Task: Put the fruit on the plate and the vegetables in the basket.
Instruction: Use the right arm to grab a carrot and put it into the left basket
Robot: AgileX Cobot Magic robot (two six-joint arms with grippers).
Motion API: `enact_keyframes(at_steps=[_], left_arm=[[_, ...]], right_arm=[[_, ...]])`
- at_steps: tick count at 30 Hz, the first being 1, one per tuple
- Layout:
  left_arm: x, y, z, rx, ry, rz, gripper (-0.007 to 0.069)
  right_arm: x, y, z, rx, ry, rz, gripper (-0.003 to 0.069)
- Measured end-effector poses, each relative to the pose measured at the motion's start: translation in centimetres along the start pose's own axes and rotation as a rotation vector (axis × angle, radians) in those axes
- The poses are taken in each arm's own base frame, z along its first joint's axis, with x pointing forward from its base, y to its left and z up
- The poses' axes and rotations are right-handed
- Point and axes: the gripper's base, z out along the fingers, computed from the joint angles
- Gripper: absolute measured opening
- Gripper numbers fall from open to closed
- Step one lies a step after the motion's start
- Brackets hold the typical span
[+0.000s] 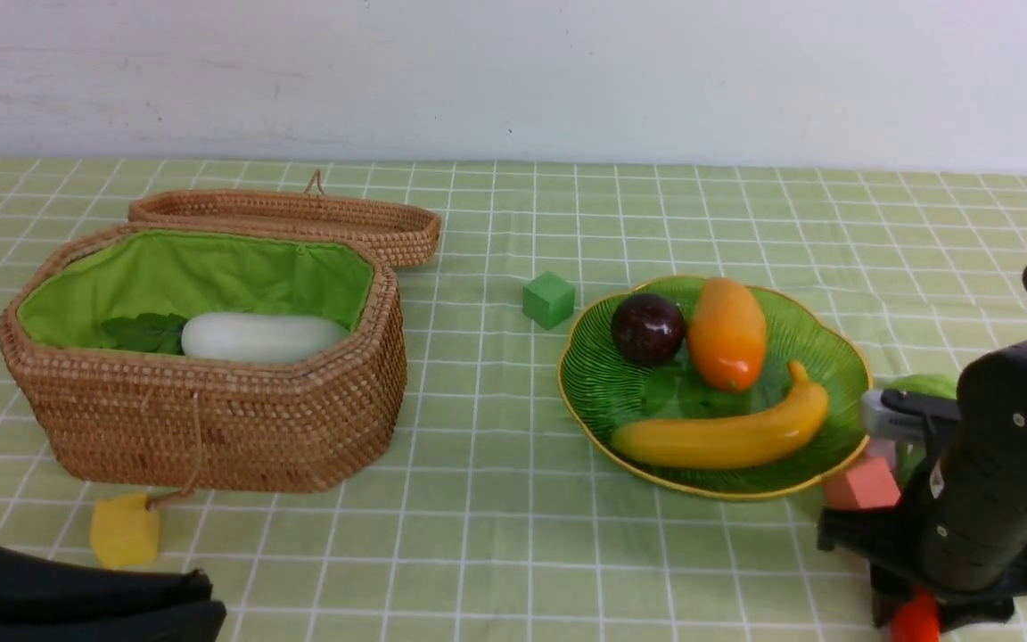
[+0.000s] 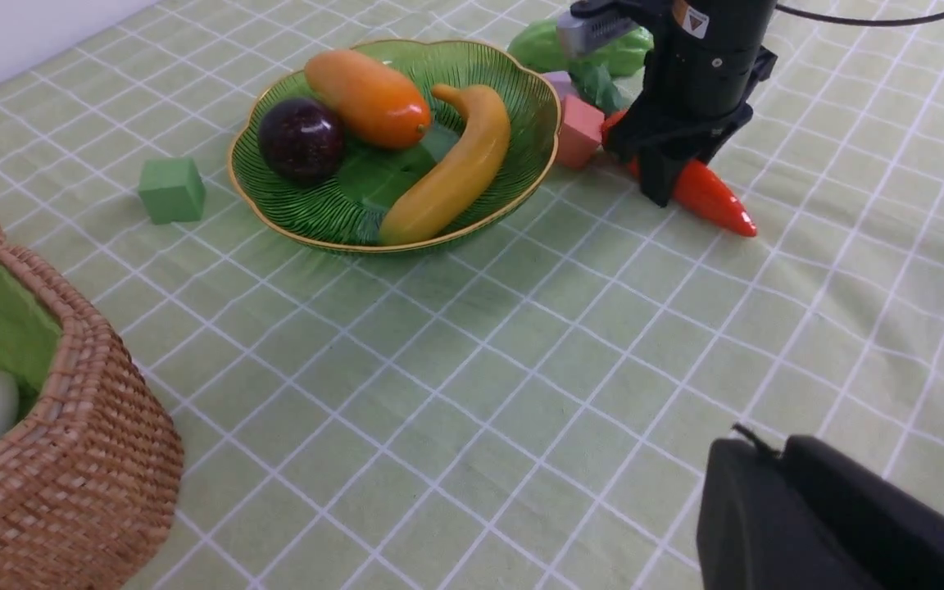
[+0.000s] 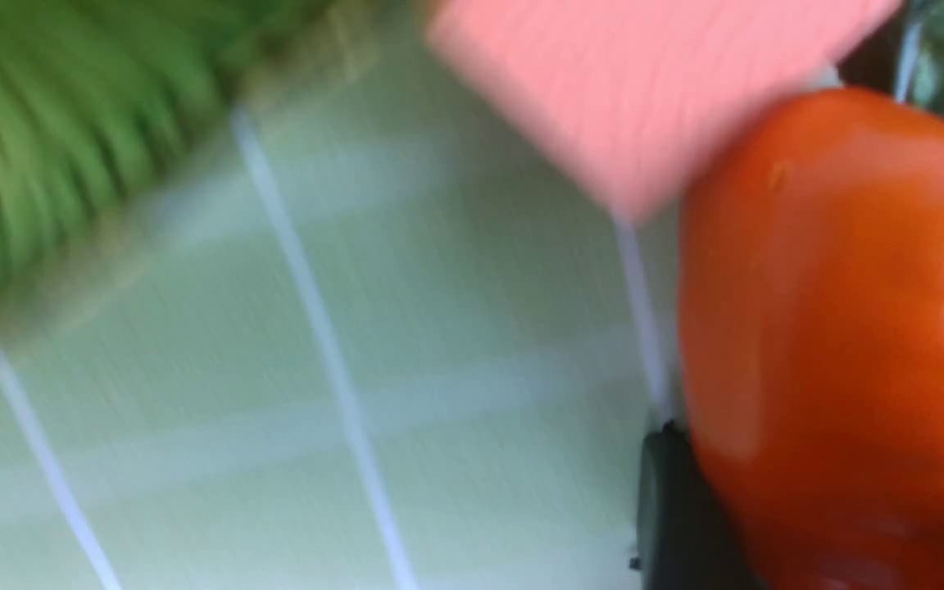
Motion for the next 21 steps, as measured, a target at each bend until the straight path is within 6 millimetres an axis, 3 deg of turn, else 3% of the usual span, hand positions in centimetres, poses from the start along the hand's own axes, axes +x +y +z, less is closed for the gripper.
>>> enact_keyframes(at_steps=[7,9,11,14,15,17,20,21], left_arm=[[0.0,0.0,0.0,-0.003,0.004,-0.007,0.0039],[0.0,0.1,0.0,-0.006,0.005,-0.005,0.0039],[0.1,0.2,0.0,-0.024,0.011,-0.007,0.0039],[0.2,0.6,-0.1,-0.067,0.017,-0.027,0.0039],[0.2,1.0,-0.3,-0.113,0.008,-0.048,0.0039],[0.2,1.3,-0.8,-0.163,-0.011,-0.068,0.0039],[0.3,2.2,-2.4,-0.289,-0.077,-0.140,0.0039],[0.4,2.3,-2.7,-0.306,-0.087,-0.151,0.0039]], right_arm=[[2.5,-1.8,-6.0,-0.002,0.000,-0.013,0.0294],[2.9,-2.0,-6.9,-0.021,-0.007,-0.012,0.0294],[3.6,-1.7,-9.6,-0.114,-0.049,-0.048,0.0294],[3.8,-0.2,-12.2,-0.216,-0.101,-0.136,0.0294],[3.8,1.7,-14.4,-0.300,-0.162,-0.249,0.0294],[3.8,3.3,-15.8,-0.345,-0.209,-0.337,0.0294],[4.0,8.5,-19.6,-0.459,-0.341,-0.591,0.0294],[4.0,9.0,-19.5,-0.461,-0.340,-0.605,0.0294]])
